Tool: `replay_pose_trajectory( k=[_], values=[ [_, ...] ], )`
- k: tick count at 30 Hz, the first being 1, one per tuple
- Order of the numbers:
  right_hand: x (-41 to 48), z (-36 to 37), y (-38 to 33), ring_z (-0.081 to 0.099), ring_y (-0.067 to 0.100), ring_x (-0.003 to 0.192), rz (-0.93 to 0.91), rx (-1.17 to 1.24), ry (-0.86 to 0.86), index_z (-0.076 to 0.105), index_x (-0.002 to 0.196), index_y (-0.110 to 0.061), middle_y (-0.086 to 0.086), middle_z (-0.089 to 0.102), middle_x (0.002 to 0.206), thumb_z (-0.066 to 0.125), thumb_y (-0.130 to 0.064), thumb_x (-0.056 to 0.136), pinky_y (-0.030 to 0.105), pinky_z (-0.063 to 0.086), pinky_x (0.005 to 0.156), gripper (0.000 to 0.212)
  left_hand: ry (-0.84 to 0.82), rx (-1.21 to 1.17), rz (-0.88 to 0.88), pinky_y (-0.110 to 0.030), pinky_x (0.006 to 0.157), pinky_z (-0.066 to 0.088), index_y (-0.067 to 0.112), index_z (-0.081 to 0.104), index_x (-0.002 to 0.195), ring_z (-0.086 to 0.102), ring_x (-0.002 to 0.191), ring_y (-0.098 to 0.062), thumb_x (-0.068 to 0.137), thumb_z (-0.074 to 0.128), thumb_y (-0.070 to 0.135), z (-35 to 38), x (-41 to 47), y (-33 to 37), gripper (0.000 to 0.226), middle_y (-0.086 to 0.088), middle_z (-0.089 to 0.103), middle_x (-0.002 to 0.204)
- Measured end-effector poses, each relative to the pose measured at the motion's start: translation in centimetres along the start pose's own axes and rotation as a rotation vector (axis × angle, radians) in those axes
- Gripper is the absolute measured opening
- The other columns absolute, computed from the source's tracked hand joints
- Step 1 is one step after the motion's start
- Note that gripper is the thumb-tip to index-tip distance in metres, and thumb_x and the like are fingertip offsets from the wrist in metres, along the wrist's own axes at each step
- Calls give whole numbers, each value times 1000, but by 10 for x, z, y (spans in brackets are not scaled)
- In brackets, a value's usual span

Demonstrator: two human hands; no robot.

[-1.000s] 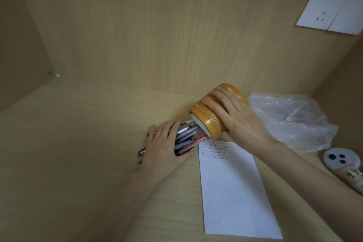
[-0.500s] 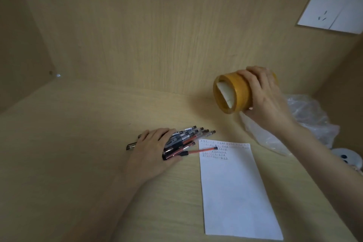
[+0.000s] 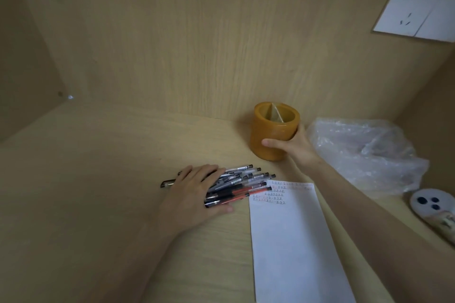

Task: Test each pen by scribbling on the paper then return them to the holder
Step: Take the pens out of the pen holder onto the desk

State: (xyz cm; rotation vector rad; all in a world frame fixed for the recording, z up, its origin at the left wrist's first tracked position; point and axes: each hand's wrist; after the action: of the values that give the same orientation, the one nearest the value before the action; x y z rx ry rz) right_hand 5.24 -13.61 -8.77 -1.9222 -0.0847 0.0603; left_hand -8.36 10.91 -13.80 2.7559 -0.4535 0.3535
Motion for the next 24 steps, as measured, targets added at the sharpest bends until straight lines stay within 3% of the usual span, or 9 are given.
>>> replay_pose_trajectory(
  k=[5,9,11,13,15,18,20,22,24],
  values=[
    [0,-1,9,49,20,122,-13,47,-35,23,142,-32,-5,47,135,93,-49,41,44,44,102,124,-15,31,11,-28,109,8,23,38,139,40,128,-12,69,31,83,1,1,-1,92,4,44,139],
    [-3,2,9,48,20,125,-29,56,-57,19,145,-32,-3,44,139,92,-53,42,45,44,104,128,-46,35,13,-31,112,4,25,29,143,29,135,-9,65,20,88,1,3,-1,100,6,35,146],
    [-11,4,6,41,20,132,-33,75,9,9,147,-34,-3,36,147,91,-56,39,47,39,108,138,-42,8,0,-31,114,1,28,22,145,20,138,-6,66,10,89,-1,3,0,101,9,27,150],
    [-32,8,-3,30,16,139,-68,52,103,-2,149,-30,-2,22,155,89,-52,48,41,31,112,138,-50,-22,-29,-28,114,-1,32,16,146,13,140,-4,66,1,87,-3,0,1,97,13,20,152],
    [-59,12,-7,27,13,138,-177,-7,156,6,149,-26,-3,21,153,83,-39,67,34,28,111,113,-34,6,-31,-26,112,2,32,19,145,20,139,-8,67,-1,86,-7,-2,2,97,11,26,150],
    [-90,12,-4,29,13,135,-377,-231,115,40,135,-28,-6,31,142,73,-25,83,33,23,112,62,-7,60,-42,-29,108,19,30,32,140,37,128,-13,65,8,88,-9,-3,5,98,9,42,140],
    [-104,13,0,27,8,133,-431,-408,48,55,121,-28,-9,36,140,69,-22,86,17,13,111,38,-6,86,-82,-33,105,27,27,36,139,42,122,-15,68,14,86,-7,-3,9,95,7,46,133],
    [-117,15,5,24,2,130,-462,-494,-27,60,119,-28,-12,37,139,65,-24,89,-1,5,100,30,0,156,-130,-37,100,35,22,40,138,47,115,-19,76,19,75,-2,-4,14,84,2,51,127],
    [-131,18,13,21,-4,130,-474,-560,-125,57,124,-30,-14,34,142,57,-41,89,1,5,103,37,31,236,-169,-41,89,43,16,48,132,54,104,-24,81,22,65,5,-6,21,76,-4,57,117]
  ],
)
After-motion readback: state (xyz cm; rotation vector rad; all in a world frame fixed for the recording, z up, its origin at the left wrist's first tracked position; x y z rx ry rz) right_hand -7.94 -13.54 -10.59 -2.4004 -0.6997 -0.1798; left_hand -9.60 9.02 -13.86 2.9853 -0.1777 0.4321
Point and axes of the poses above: each hand's wrist, its own x-axis towards the middle knuckle, its own z-axis out of the palm, y = z × x
